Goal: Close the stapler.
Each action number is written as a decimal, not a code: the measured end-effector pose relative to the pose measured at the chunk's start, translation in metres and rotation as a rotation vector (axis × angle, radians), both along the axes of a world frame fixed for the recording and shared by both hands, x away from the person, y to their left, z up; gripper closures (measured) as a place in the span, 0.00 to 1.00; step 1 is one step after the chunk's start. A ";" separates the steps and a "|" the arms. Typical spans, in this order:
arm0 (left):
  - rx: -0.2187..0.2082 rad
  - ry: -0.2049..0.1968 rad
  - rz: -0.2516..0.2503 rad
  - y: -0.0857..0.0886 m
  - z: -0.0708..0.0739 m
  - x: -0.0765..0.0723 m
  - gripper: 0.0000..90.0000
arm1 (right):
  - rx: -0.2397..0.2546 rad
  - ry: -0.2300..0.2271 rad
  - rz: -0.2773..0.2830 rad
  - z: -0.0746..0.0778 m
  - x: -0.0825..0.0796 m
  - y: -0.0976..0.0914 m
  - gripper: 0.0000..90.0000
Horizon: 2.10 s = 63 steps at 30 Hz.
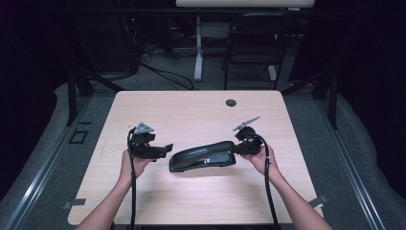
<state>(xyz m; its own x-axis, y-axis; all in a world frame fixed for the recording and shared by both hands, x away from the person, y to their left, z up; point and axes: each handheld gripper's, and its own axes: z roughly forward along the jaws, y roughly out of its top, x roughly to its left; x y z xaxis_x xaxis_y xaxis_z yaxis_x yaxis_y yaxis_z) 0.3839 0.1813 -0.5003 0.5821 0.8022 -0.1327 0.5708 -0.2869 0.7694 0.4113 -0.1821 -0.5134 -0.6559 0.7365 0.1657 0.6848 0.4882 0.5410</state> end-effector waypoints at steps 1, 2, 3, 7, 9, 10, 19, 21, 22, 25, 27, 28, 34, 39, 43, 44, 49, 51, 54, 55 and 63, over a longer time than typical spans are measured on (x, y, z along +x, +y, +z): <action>-0.002 -0.004 0.002 0.000 0.000 0.000 0.15 | -0.001 0.003 0.002 -0.001 0.000 0.000 0.99; -0.008 -0.014 0.004 0.000 0.000 0.000 0.15 | -0.001 0.007 -0.005 -0.001 0.000 0.000 0.99; -0.010 -0.011 0.001 0.001 0.001 -0.001 0.14 | 0.004 0.009 -0.001 -0.002 0.001 -0.001 0.99; -0.008 -0.014 0.003 0.001 0.001 0.000 0.13 | 0.002 0.016 0.006 -0.002 0.002 -0.001 0.98; -0.004 -0.012 0.005 0.001 0.001 0.000 0.13 | -0.009 0.019 -0.001 -0.001 0.002 -0.001 0.98; -0.010 -0.019 0.013 0.001 0.001 0.000 0.13 | -0.026 0.014 -0.010 -0.001 0.003 -0.001 0.98; -0.003 -0.010 0.006 0.001 0.000 0.001 0.13 | 0.054 -0.134 -0.089 0.035 -0.001 -0.023 0.98; -0.001 -0.010 0.004 0.001 0.000 0.001 0.13 | 0.070 -0.174 -0.052 0.048 -0.010 -0.018 0.98; -0.001 -0.009 0.006 0.000 0.000 0.001 0.13 | 0.075 -0.190 -0.024 0.052 -0.013 -0.015 0.98; 0.002 -0.009 0.004 0.000 0.000 0.001 0.13 | 0.065 -0.195 0.036 0.058 -0.021 -0.004 0.98; 0.006 -0.013 0.008 -0.001 0.000 0.001 0.13 | 0.048 -0.191 0.053 0.056 -0.022 0.002 0.98; 0.006 -0.010 0.003 0.000 0.000 0.001 0.13 | 0.034 -0.188 0.059 0.054 -0.022 0.004 0.98; 0.013 -0.006 0.000 -0.001 0.000 0.001 0.14 | -0.054 -0.194 0.057 0.042 -0.021 0.009 1.00; 0.019 -0.007 -0.005 -0.002 0.000 0.001 0.14 | -0.097 -0.183 0.061 0.035 -0.020 0.013 1.00; 0.027 -0.006 -0.008 -0.002 -0.001 0.001 0.14 | -0.084 -0.174 0.056 0.031 -0.018 0.011 1.00; 0.028 -0.002 -0.009 -0.002 -0.001 0.001 0.14 | -0.084 -0.169 0.054 0.031 -0.018 0.012 1.00; 0.028 -0.008 -0.006 -0.003 -0.002 0.001 0.14 | -0.087 -0.139 0.053 0.022 -0.013 0.010 1.00; 0.030 -0.007 -0.006 -0.003 -0.002 0.001 0.14 | -0.069 -0.128 0.051 0.021 -0.012 0.008 1.00; 0.033 -0.002 -0.009 -0.003 -0.002 0.002 0.14 | -0.059 -0.121 0.049 0.021 -0.012 0.007 1.00; 0.033 -0.002 -0.009 -0.003 -0.002 0.002 0.14 | -0.058 -0.121 0.049 0.021 -0.012 0.007 1.00; 0.035 -0.003 -0.011 -0.004 -0.002 0.002 0.14 | -0.050 -0.102 0.042 0.019 -0.010 0.005 1.00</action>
<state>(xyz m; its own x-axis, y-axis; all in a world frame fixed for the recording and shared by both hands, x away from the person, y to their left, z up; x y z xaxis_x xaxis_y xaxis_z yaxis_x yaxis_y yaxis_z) 0.3855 0.1772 -0.5021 0.5913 0.7998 -0.1028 0.5650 -0.3200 0.7605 0.4015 -0.1768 -0.4946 -0.6979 0.7136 0.0604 0.6060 0.5435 0.5808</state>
